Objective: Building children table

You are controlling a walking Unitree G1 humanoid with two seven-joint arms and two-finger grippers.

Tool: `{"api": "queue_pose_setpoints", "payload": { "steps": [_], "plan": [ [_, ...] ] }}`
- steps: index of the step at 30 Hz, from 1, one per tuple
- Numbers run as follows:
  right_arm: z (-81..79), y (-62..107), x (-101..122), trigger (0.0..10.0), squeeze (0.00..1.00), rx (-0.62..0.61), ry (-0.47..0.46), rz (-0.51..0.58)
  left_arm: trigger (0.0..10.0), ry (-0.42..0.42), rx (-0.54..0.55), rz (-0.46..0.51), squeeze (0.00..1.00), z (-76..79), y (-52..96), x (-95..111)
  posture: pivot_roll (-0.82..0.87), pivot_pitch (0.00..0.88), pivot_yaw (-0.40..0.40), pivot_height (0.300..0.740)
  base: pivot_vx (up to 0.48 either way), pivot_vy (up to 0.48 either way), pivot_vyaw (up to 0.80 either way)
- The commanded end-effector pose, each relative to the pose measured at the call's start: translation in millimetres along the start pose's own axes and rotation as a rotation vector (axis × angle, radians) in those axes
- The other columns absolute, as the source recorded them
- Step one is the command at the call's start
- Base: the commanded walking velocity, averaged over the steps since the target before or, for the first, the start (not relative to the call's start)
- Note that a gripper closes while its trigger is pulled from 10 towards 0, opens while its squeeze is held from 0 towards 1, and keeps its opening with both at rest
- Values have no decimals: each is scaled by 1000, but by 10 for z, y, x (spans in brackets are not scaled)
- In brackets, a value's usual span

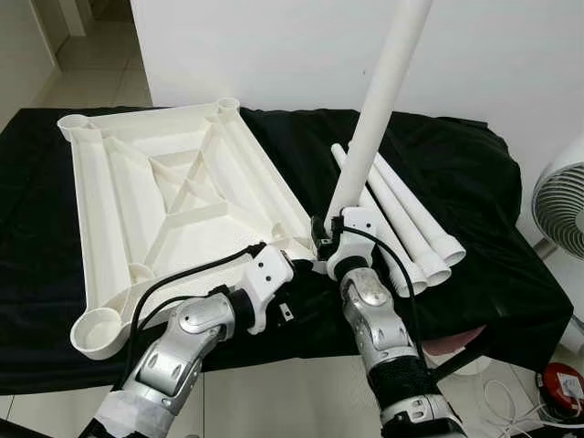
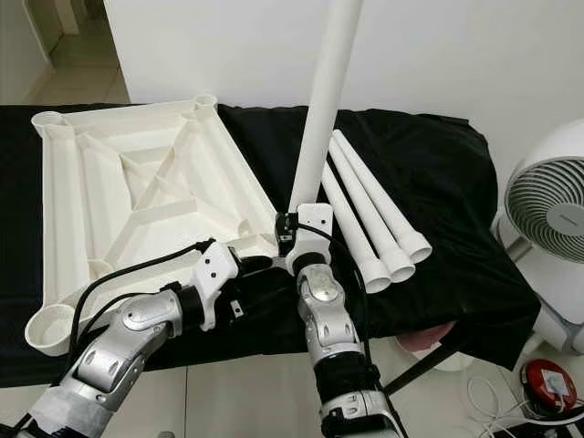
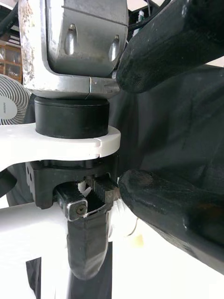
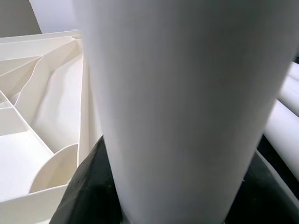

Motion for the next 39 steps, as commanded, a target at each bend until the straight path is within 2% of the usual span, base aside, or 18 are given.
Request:
{"api": "queue_pose_setpoints", "payload": {
  "steps": [1,6,11,12,13,17,19,25,26,29,36,37,38,39],
  "plan": [
    [51,34,-94,10000,1000,-8,-26,-38,10000,-6,-12,-7,0,20,-25,-23,-49,0,-68,740,0,0,0],
    [74,9,18,10000,1000,57,-21,-2,10000,-7,-11,-4,0,15,-27,-18,-48,0,-69,740,0,0,0],
    [80,17,27,10000,1000,109,-22,-17,10000,-7,-8,-5,0,16,-24,-22,-46,0,-71,740,0,0,0],
    [102,18,28,10000,0,193,5,-35,10000,-7,-5,-8,0,12,-14,-28,-42,0,-75,740,0,0,0],
    [102,18,28,10000,0,193,5,-35,10000,-7,-5,-8,0,12,-14,-28,-42,0,-75,740,0,0,0],
    [122,31,37,10000,0,393,133,-52,10000,-11,1,-9,0,-5,-1,-23,-41,0,-73,740,0,0,0],
    [122,31,37,10000,0,393,133,-52,10000,-11,1,-9,0,-5,-1,-23,-41,0,-73,740,0,0,0],
    [205,-33,-12,10000,0,500,239,-102,10000,-17,9,-10,0,-38,16,-12,-47,0,-58,740,0,0,0],
    [205,-33,-12,10000,0,500,239,-102,10000,-17,9,-10,0,-38,16,-12,-47,0,-58,740,0,0,0],
    [137,-38,-82,10000,0,607,264,-155,10000,-22,16,-9,0,-57,14,-2,-40,0,-64,740,0,0,0],
    [72,-86,-107,10000,0,671,291,-180,10000,-19,25,-5,0,-54,-5,9,-37,0,-66,740,0,0,0],
    [61,-93,-120,9020,0,679,296,-185,10000,-17,23,-4,0,-42,-12,10,-37,0,-66,740,0,0,0],
    [61,-93,-120,9020,0,679,296,-185,10000,-17,23,-4,0,-42,-12,10,-37,0,-66,740,0,0,0],
    [49,-100,-124,7686,0,683,293,-184,10000,-17,21,-3,0,-33,-18,10,-37,0,-66,740,0,0,0]
  ]
}}
Point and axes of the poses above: a point about 5 cm out from each wrist's last joint towards the gripper, its own y axis pointing back from the gripper into the wrist, its own x axis along the axis of the wrist's last joint, z = x × y, the point moved 6 cm from there along -y, pointing out of the wrist towards the gripper, and after that the axes turned 4 degrees about -y, right-handed, at the moved point
